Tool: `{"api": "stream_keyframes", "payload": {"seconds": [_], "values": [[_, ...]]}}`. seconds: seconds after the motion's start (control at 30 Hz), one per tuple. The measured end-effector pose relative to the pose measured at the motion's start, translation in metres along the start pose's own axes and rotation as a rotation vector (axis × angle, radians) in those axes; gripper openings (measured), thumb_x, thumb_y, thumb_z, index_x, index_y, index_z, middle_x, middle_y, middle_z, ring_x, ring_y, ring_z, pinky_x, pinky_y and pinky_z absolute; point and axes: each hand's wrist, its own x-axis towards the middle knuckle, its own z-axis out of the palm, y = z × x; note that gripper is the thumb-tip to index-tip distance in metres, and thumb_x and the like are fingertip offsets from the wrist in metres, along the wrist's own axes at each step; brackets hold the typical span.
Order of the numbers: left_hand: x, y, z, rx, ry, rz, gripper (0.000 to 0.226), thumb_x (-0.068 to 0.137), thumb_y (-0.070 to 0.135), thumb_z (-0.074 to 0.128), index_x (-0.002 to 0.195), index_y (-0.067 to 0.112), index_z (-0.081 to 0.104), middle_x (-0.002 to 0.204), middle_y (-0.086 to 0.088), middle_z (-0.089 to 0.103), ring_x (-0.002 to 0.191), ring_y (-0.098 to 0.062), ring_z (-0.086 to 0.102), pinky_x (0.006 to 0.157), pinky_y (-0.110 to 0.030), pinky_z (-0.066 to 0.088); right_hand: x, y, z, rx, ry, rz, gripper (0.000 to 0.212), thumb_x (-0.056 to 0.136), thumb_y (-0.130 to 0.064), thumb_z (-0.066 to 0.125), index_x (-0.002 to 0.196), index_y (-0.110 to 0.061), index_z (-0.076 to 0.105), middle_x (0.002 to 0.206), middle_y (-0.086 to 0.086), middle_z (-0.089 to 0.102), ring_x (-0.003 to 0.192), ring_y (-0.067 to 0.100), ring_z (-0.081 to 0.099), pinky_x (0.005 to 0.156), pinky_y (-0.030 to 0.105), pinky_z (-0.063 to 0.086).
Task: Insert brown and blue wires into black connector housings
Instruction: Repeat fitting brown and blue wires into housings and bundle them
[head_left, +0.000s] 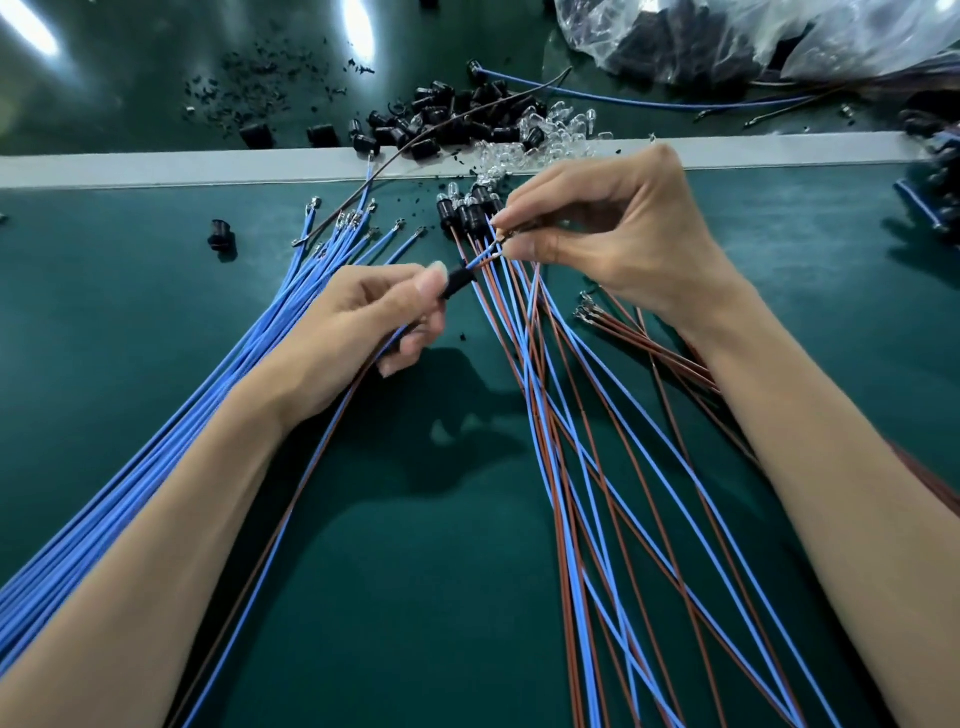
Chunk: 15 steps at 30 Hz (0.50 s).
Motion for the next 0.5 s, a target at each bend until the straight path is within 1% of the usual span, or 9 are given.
{"api": "stream_keyframes", "payload": {"seconds": [0.07, 0.1, 0.17, 0.27, 0.33, 0.5], "values": [[0.000, -0.002, 0.003, 0.096, 0.048, 0.028, 0.024, 0.084, 0.034, 0.062, 0.069, 0.018, 0.053, 0.052, 0.007, 0.049, 0.040, -0.009, 0.041, 0.044, -0.012, 0.034, -0.001, 0.000, -0.001, -0.005, 0.003, 0.008, 0.032, 0.075, -0.007, 0.077, 0.104, -0.010, 0.065, 0.094, 0.000, 0.069, 0.083, 0.009, 0.067, 0.078, 0.021, 0.051], [0.000, -0.003, 0.004, 0.125, 0.062, 0.036, 0.023, 0.086, 0.031, 0.061, 0.072, 0.015, 0.053, 0.053, 0.008, 0.051, 0.040, -0.009, 0.043, 0.044, -0.013, 0.035, -0.001, 0.000, -0.002, -0.010, 0.003, 0.011, 0.032, 0.075, -0.007, 0.077, 0.104, -0.009, 0.066, 0.094, 0.001, 0.069, 0.084, 0.010, 0.068, 0.078, 0.022, 0.052], [0.000, -0.002, 0.005, 0.153, 0.050, 0.043, 0.024, 0.091, 0.029, 0.050, 0.074, 0.013, 0.056, 0.055, 0.007, 0.055, 0.044, -0.009, 0.048, 0.046, -0.014, 0.037, -0.001, 0.000, -0.003, -0.031, 0.002, 0.014, 0.031, 0.075, -0.008, 0.078, 0.104, -0.007, 0.066, 0.094, 0.000, 0.069, 0.084, 0.010, 0.068, 0.078, 0.022, 0.052], [-0.002, -0.001, 0.005, 0.196, 0.012, 0.039, 0.035, 0.095, 0.030, 0.039, 0.075, 0.013, 0.061, 0.056, 0.004, 0.058, 0.048, -0.008, 0.051, 0.050, -0.016, 0.039, 0.000, 0.000, -0.003, -0.051, -0.004, 0.007, 0.030, 0.075, -0.010, 0.078, 0.103, -0.008, 0.067, 0.094, -0.001, 0.069, 0.084, 0.008, 0.068, 0.077, 0.020, 0.051], [-0.002, -0.002, 0.006, 0.206, 0.005, 0.041, 0.037, 0.096, 0.030, 0.037, 0.073, 0.013, 0.061, 0.054, 0.005, 0.057, 0.048, -0.008, 0.050, 0.051, -0.017, 0.039, 0.000, -0.001, -0.002, -0.045, -0.012, 0.005, 0.031, 0.075, -0.010, 0.078, 0.104, -0.007, 0.067, 0.094, -0.001, 0.069, 0.084, 0.008, 0.068, 0.077, 0.021, 0.051], [-0.001, -0.003, 0.007, 0.189, 0.009, 0.057, 0.036, 0.096, 0.025, 0.036, 0.071, 0.011, 0.058, 0.051, 0.008, 0.051, 0.047, -0.004, 0.046, 0.051, -0.013, 0.038, -0.001, -0.001, 0.010, -0.034, -0.047, 0.032, 0.033, 0.073, -0.006, 0.078, 0.104, -0.006, 0.066, 0.092, 0.000, 0.069, 0.082, 0.005, 0.066, 0.077, 0.019, 0.051]]}}
